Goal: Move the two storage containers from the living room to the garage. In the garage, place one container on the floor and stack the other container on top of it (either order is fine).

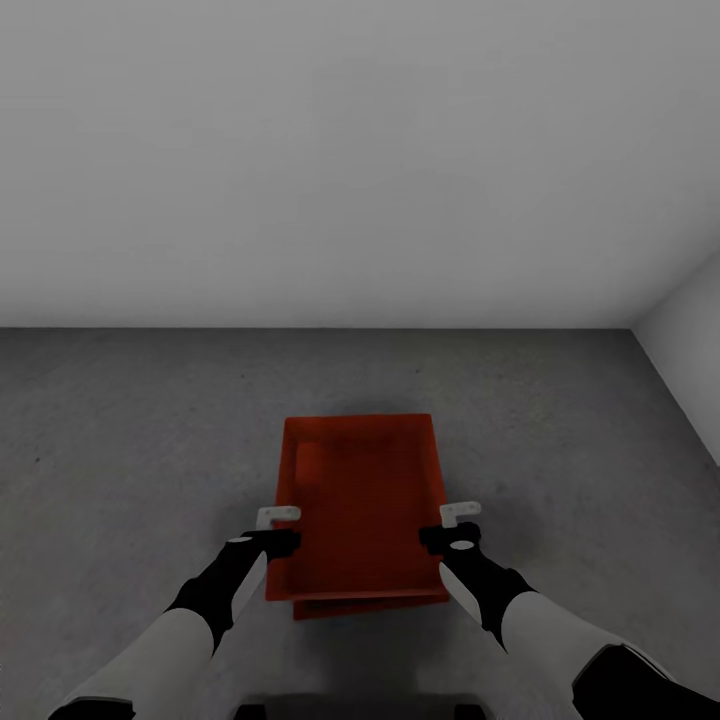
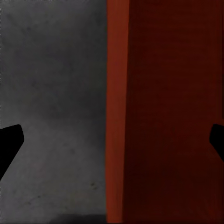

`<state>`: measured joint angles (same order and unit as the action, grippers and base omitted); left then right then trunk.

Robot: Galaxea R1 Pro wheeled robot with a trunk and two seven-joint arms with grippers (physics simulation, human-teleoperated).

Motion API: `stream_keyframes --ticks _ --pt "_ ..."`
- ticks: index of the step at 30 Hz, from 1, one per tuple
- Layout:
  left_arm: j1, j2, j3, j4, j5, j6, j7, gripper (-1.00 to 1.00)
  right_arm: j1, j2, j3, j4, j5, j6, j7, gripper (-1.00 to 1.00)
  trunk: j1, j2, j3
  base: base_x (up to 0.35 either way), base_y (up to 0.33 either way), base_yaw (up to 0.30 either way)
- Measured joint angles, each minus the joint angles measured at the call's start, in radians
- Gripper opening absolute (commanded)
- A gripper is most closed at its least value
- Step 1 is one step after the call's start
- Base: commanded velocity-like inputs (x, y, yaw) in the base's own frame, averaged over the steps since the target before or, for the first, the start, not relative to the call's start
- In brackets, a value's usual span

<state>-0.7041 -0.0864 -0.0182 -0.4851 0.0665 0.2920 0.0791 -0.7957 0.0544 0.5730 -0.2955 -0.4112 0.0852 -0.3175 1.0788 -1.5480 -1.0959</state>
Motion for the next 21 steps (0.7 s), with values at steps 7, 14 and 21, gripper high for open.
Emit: stream_keyframes --ticks 7,14,21 --pt "0.0 -0.001 0.0 0.001 0.0 0.0 0.0 1.0 0.0 0.0 0.0 0.0 0.0 -0.001 0.0 1.0 -0.027 0.049 0.022 0.0 0.0 0.0" --pt "0.0 0.0 0.0 0.001 0.0 0.001 0.0 1.0 0.0 0.0 0.0 0.0 0.0 -0.002 0.0 1.0 -0.054 0.098 0.044 0.0 0.0 0.0" --pt "0.0 0.0 -0.001 0.001 0.001 0.0 0.0 1.0 0.0 0.0 0.001 0.0 0.0 -0.003 -0.001 1.0 -0.081 0.147 0.066 0.0 0.0 0.0"
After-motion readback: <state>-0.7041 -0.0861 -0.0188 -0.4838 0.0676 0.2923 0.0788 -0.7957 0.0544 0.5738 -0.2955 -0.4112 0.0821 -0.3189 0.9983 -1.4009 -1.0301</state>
